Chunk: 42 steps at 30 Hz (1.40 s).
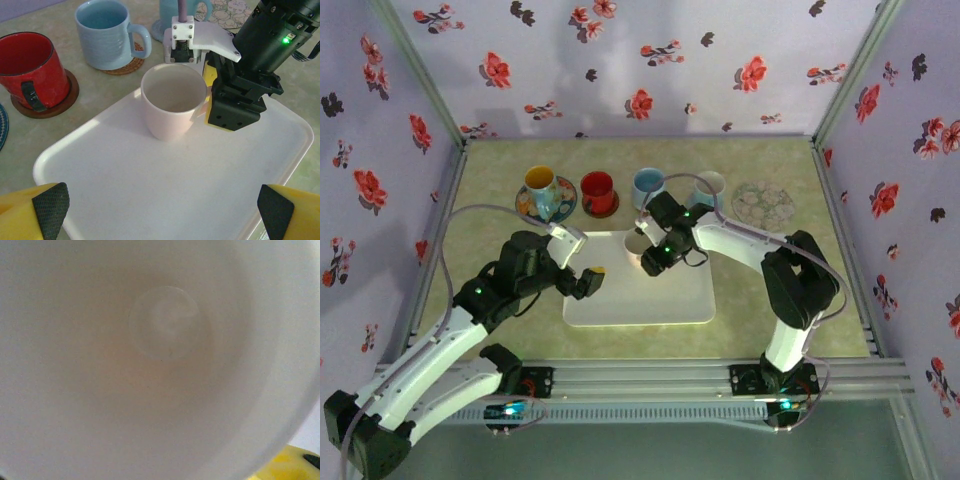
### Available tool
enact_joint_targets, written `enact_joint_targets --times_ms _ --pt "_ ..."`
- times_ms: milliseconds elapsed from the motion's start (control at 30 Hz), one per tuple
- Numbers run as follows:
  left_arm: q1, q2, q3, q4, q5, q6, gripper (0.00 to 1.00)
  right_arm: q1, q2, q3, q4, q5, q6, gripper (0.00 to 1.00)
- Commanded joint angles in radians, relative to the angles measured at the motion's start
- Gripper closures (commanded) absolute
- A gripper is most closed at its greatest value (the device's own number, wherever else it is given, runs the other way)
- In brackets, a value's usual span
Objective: Place the cup by the coaster
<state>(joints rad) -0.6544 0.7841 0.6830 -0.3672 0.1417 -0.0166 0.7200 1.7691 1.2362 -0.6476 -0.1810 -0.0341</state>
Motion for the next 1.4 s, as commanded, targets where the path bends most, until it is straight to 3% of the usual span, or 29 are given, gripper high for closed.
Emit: enact_joint_targets --times_ms 0,1367 --pt "0.006 0.001 -0.006 0.022 0.01 -0.008 0.0 0.011 0.018 0.031 -0.003 0.035 -0.013 0.48" --pt "0.007 0.008 -0.006 0.034 0.003 -0.038 0.0 0.032 0.0 0.044 0.011 0.069 -0.017 0.9"
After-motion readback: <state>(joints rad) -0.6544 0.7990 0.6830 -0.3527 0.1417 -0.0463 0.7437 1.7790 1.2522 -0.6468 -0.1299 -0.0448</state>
